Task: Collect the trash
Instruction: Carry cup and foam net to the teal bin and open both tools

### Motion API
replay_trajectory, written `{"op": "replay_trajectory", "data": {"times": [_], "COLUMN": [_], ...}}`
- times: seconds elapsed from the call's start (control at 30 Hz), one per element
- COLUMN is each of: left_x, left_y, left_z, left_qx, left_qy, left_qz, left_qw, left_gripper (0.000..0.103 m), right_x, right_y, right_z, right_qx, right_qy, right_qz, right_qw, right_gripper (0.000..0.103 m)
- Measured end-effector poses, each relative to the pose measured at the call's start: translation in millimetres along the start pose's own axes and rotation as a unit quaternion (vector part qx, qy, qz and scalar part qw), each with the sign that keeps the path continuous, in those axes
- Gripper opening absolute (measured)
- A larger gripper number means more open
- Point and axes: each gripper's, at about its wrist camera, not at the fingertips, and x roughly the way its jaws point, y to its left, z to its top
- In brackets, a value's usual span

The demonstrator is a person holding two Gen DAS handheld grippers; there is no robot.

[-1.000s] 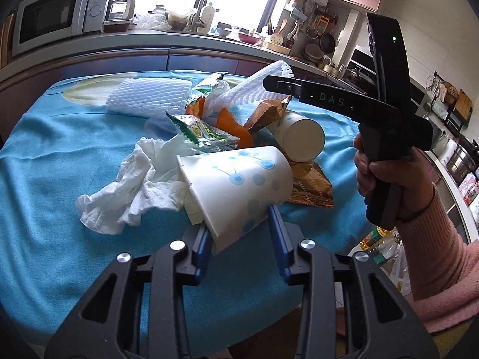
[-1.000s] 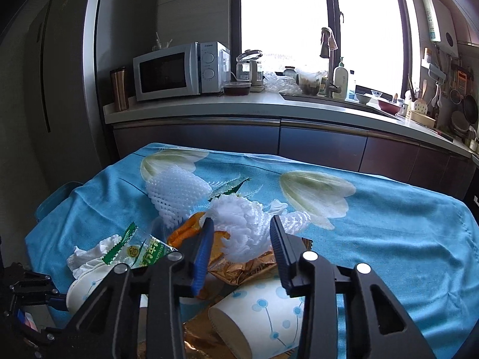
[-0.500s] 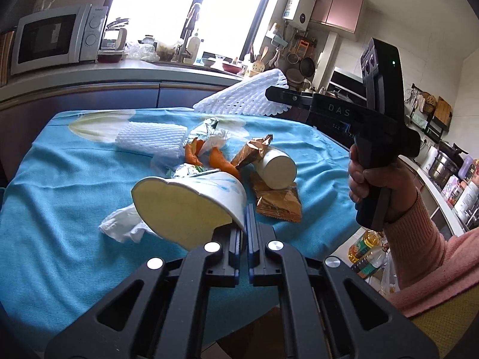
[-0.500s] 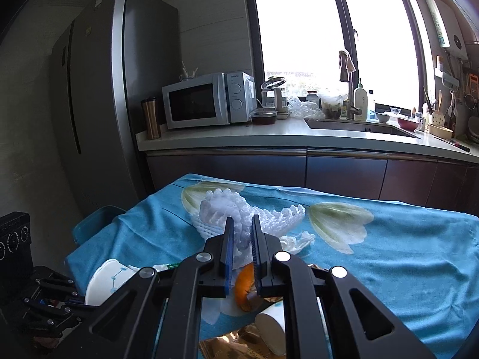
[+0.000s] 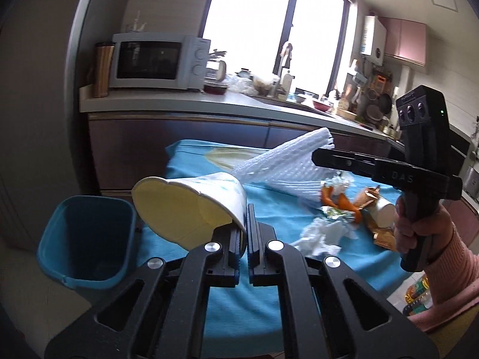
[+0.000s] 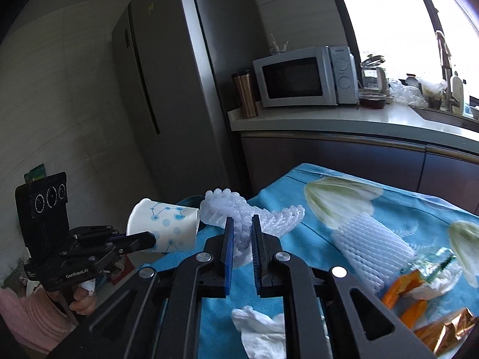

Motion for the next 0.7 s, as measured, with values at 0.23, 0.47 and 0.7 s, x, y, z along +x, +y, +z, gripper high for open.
{"op": "replay_trajectory", "data": {"times": [0.23,0.47,0.7], "left_x": [10,48,77], "left_y": [105,174,208], "left_z": [6,-23,-39], "left_qx": [-0.052,-0.096,-0.129], "left_qy": [0.022,0.069,0.101], "left_qz": [0.093,0.13,0.149], "left_qw": [0.9941,0.9845,0.9752], "left_gripper": [0.004,0.004,0.007], "right_x": [86,156,215], "right_y": [45,75,91], "right_z": [28,36,28], "right_qx": [-0.015,-0.013,0.012], "right_qy": [0.037,0.084,0.135], "right_qz": [0.05,0.069,0.07], "right_qw": [0.998,0.994,0.988], "right_gripper": [0.01,0.01,0.01]}}
